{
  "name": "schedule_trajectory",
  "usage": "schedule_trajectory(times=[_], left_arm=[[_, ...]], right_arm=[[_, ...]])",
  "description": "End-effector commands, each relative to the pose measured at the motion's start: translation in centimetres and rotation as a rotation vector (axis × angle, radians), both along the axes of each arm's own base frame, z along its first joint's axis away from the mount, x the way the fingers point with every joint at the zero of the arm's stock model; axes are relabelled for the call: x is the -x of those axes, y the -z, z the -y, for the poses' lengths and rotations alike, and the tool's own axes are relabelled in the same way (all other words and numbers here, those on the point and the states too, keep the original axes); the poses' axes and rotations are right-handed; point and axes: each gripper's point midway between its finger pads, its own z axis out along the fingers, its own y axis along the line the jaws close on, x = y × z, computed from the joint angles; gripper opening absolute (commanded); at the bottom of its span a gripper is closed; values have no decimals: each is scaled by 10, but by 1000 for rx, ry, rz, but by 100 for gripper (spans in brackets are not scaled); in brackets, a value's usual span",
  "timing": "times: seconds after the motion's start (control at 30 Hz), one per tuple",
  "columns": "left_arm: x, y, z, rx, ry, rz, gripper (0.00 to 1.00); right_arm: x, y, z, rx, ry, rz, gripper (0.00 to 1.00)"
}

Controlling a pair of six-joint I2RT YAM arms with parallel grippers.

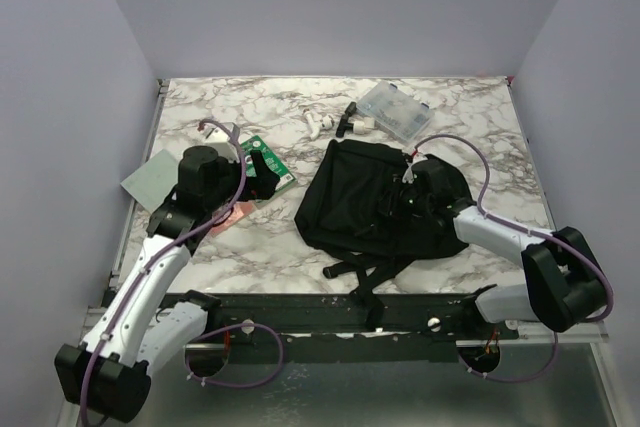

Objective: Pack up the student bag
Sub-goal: Place the stationery in the student bag.

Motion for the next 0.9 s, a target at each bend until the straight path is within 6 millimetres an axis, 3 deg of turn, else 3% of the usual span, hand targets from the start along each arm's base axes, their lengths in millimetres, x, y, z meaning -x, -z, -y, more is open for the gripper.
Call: schedule_trajectory(times=[0.0,0.13,0.33,0.5,0.67,0.8,0.87], left_arm=[[13,11,63,244,237,-186,93],[10,34,90,363,249,-292,89],[9,85,124,344,216,-403,83],[17,110,134,369,203,-460,74],[26,118,134,372,195,-478,73],[31,118,132,377,188,-468,73],[35,117,133,389,195,-477,73]], right_arm=[[-12,-35,-27,-93,-129,101,17],[-22,-37,-29,-93,-94,76,17],[-18,-40,-48,-300,-35,7,19],[-9,-29,-61,-448,-17,-121,24],[1,-8,-65,-386,-81,-255,39],[5,-4,-44,-232,-49,-266,63],[9,-6,-30,-152,-29,-264,70]])
